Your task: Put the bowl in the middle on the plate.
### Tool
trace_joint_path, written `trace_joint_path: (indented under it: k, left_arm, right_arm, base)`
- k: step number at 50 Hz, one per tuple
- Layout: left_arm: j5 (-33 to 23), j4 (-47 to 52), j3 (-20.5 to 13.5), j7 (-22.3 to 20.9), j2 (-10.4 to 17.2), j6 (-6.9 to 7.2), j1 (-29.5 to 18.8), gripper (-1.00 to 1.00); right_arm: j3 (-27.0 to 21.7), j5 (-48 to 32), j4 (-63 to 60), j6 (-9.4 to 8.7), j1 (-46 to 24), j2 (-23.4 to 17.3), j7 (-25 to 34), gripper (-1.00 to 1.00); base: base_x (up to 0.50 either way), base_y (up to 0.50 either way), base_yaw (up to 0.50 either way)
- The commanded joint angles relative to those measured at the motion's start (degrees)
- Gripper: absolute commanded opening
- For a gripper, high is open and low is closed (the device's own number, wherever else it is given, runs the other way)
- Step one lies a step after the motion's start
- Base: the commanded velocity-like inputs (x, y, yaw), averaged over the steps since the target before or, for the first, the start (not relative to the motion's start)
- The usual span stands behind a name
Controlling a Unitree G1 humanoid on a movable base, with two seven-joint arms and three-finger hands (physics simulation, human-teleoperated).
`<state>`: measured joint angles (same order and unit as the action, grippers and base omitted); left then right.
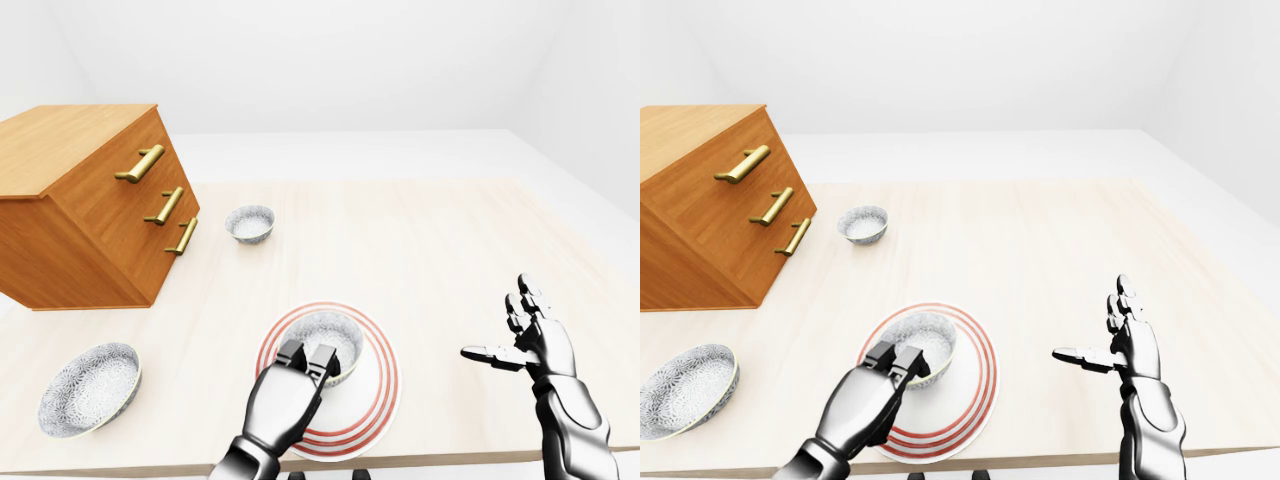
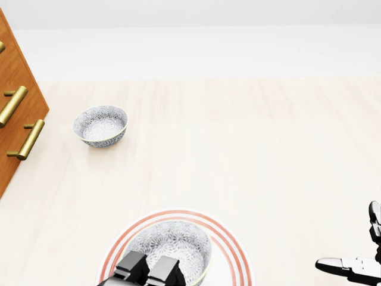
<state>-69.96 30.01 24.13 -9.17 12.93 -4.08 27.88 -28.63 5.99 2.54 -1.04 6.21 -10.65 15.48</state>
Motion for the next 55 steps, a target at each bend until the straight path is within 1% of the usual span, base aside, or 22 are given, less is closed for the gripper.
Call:
trace_joint_path:
  k: [1,3,5,7,8,9,12,15,20,21,23,25,28,31,32,33,38,40,46,48,51,55]
  left_arm:
    - [0.82,0.89,0.39,1.61,0.43,0.2,0.6,-1.0]
    - [0.85,1.1,0.43,1.51,0.49,0.31,0.7,-1.0]
    - [1.02,1.2,0.47,1.65,0.68,0.41,1.0,-1.0]
    - [1.38,1.32,0.54,1.88,0.77,0.46,1.23,-1.0]
    - [1.48,1.35,0.61,1.97,0.81,0.48,1.27,-1.0]
    - [1.54,1.47,0.81,2.01,0.84,0.57,1.39,-1.0]
    - [1.57,1.57,1.37,2.37,1.06,0.72,1.71,-1.0]
    - [1.97,1.83,2.11,2.8,1.52,1.11,2.19,-1.0]
    - [2.41,1.7,2.53,3.31,1.99,1.54,2.23,-1.0]
    - [2.8,1.3,2.41,3.41,2.14,1.54,2.03,-1.0]
    - [3.32,0.74,2.11,3.65,2.25,1.34,1.64,-1.0]
    - [3.65,0.26,1.96,3.89,2.22,1.04,1.47,-1.0]
    - [4.18,-1.46,1.79,4.46,2.16,0.21,1.08,-1.0]
    - [4.3,-3.14,1.57,5.12,1.89,-0.51,0.62,-1.0]
    - [4.09,-3.8,1.63,5.34,1.83,-0.71,0.56,-1.0]
    - [4.01,-4.04,1.68,5.49,1.78,-0.83,0.55,-1.0]
    - [3.95,-5.56,1.61,6.4,1.6,-0.92,0.36,-1.0]
    - [3.75,-4.98,1.75,5.98,1.56,-0.92,0.62,-1.0]
    - [3.8,-3.88,1.72,5.24,1.68,-0.67,0.85,-1.0]
    - [3.9,-4.07,1.65,5.31,1.65,-0.71,0.7,-1.0]
    - [4.19,-4.46,1.37,5.45,1.62,-0.86,0.45,-1.0]
    - [4.12,-4.57,1.33,5.58,1.52,-0.92,0.57,-1.0]
  right_arm:
    - [0.17,0.05,0.64,0.3,-0.26,-0.23,-0.21,1.0]
    - [0.15,0.14,0.24,0.03,-0.13,-0.23,-0.21,1.0]
    - [0.19,0.06,0.61,0.5,-0.1,-0.16,-0.16,1.0]
    - [0.16,0.09,0.49,0.43,-0.03,-0.18,-0.14,1.0]
    - [0.15,0.09,0.26,0.3,0.07,-0.15,-0.13,1.0]
    - [0.14,0.09,-0.49,-0.27,0.22,-0.08,-0.18,1.0]
    - [0.03,0.03,-0.56,-0.23,0.3,0.04,-0.08,1.0]
    - [-0.02,-0.05,-1.11,-0.66,0.37,0.16,-0.08,1.0]
    - [-0.03,-0.17,-0.35,-0.04,0.22,0.18,-0.02,1.0]
    - [0.0,-0.16,-0.81,-0.41,0.3,0.21,-0.07,1.0]
    - [-0.01,-0.19,-1.15,-0.6,0.45,0.3,-0.07,1.0]
    - [-0.02,-0.25,-0.53,-0.23,0.22,0.21,-0.05,1.0]
    - [-0.04,-0.22,-1.13,-0.89,0.24,0.17,-0.08,1.0]
    - [-0.08,-0.22,-0.98,-0.63,0.36,0.3,-0.01,1.0]
    - [-0.07,-0.23,-1.63,-1.13,0.49,0.35,-0.05,1.0]
    - [-0.07,-0.25,-1.69,-1.18,0.49,0.38,-0.05,1.0]
    - [-0.05,-0.24,-0.64,-0.61,0.05,0.17,-0.07,1.0]
    - [-0.03,-0.23,-0.22,-0.19,0.04,0.15,-0.06,1.0]
    - [0.06,-0.17,0.0,-0.21,-0.16,-0.03,-0.22,1.0]
    - [0.09,-0.16,0.48,0.26,-0.14,-0.04,-0.17,1.0]
    - [0.11,-0.12,-0.34,-0.34,0.09,-0.01,-0.24,1.0]
    - [0.09,-0.14,-0.24,-0.19,0.12,0.01,-0.2,1.0]
  base:
    - [0.0,0.0,0.0]
    - [0.0,0.0,0.0]
    - [0.0,0.0,0.0]
    - [0.0,0.0,0.0]
    - [0.0,0.0,0.0]
    - [0.0,0.0,0.0]
    - [0.0,0.0,0.0]
    - [0.0,0.0,0.0]
    - [0.0,0.0,0.0]
    - [0.0,0.0,0.0]
    - [0.0,0.0,0.0]
    - [0.0,0.0,0.0]
    - [0.0,0.0,0.0]
    - [0.0,0.0,0.0]
    - [0.0,0.0,0.0]
    - [0.0,0.0,0.0]
    - [0.0,0.0,0.0]
    - [0.0,0.0,0.0]
    - [0.0,0.0,0.0]
    - [0.0,0.0,0.0]
    - [0.0,0.0,0.0]
    - [0.0,0.0,0.0]
